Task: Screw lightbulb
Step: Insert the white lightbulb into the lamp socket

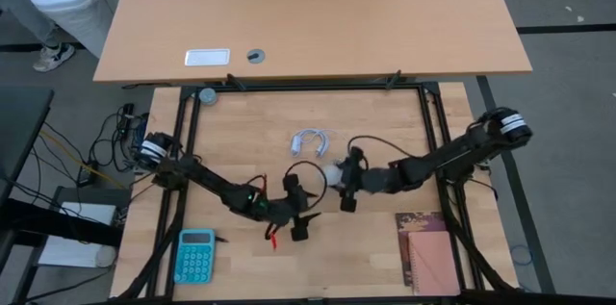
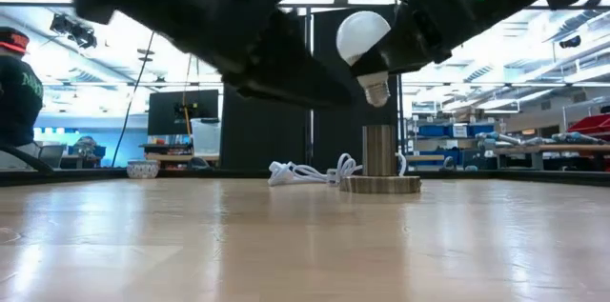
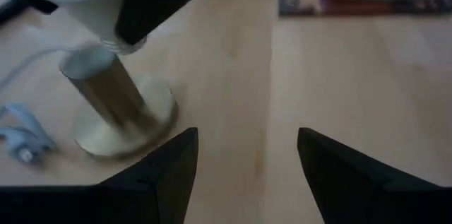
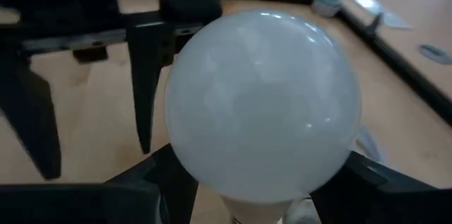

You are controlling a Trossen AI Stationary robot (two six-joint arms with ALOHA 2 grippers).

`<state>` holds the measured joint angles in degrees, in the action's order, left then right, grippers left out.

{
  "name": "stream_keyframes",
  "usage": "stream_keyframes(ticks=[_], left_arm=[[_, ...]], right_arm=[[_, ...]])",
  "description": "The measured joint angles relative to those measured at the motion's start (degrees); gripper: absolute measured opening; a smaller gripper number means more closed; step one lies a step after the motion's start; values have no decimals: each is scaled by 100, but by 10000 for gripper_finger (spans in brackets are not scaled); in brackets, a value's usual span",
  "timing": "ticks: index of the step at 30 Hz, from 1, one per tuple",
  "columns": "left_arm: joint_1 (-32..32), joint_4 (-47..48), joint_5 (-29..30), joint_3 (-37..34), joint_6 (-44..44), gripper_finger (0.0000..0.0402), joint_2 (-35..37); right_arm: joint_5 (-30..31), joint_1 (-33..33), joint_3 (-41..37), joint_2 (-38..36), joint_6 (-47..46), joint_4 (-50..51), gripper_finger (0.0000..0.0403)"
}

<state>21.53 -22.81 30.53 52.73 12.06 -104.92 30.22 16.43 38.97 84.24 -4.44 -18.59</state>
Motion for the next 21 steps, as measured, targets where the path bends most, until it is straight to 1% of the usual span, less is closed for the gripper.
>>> stream_keyframes(ticks=[4, 11, 17, 21], left_arm=[[-366, -40, -31, -4, -130, 248, 0], [-1013, 7, -645, -4, -148, 248, 0], [-1329, 10, -853, -4, -282, 248, 0], [-1483, -6, -940, -4, -287, 248, 0]], right_arm=[[-124, -264, -378, -244, 55, -425, 228], [-517, -754, -824, -290, 139, -1176, 228], [-973, -1067, -1086, -286, 105, -1561, 228], [-1072, -1128, -1246, -286, 58, -1799, 228]])
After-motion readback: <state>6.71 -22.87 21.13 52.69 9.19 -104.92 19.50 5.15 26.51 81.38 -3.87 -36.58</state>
